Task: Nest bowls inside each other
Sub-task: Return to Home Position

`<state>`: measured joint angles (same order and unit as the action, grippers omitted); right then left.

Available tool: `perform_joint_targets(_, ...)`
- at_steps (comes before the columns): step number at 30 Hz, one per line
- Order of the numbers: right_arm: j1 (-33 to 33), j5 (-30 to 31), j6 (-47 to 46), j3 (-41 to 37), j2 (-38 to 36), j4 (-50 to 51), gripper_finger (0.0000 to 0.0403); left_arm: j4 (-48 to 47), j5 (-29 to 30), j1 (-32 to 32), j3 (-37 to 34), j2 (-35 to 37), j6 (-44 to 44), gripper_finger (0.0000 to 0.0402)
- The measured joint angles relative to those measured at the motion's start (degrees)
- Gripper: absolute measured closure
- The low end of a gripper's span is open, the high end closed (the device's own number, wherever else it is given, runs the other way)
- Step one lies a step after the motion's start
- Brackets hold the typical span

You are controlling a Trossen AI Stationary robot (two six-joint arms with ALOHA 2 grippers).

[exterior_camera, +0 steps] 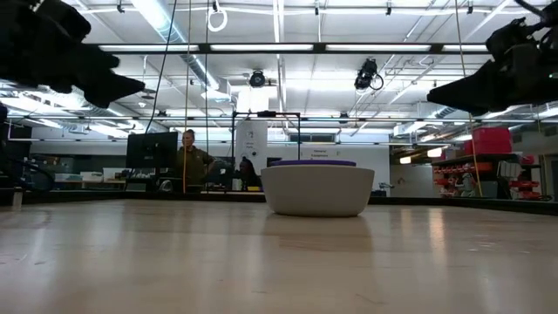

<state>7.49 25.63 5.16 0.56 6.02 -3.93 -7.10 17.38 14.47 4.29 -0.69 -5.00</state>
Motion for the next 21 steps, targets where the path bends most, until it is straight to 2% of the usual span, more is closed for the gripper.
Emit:
perform_joint_targets(4,-6.5,-5.9,0.2,0.0,0.0,0.3,0.0290,1.6,-4.4,-9.8,0.0,0.0,2.3,0.0054)
perform_joint_targets(9,-11.8,-11.4,-0.4,0.0,0.0,0.6,0.0288,8.5,-17.6,-23.5,0.0,0.0,2.4,0.0054)
perform_joint_targets(12,-13.6,-12.5,-1.6,0.0,0.0,1.2,0.0290,10.7,-21.5,-29.6,0.0,0.5,0.8,0.0054)
perform_joint_targets(17,-14.3,-14.2,-2.3,0.0,0.0,1.5,0.0289,16.7,-24.8,-32.1,-2.4,0.6,0.7,0.0054)
perform_joint_targets(21,-14.3,-14.0,-2.6,0.0,0.0,1.5,0.0289,19.1,-22.3,-30.2,-3.8,0.5,1.8,0.0054)
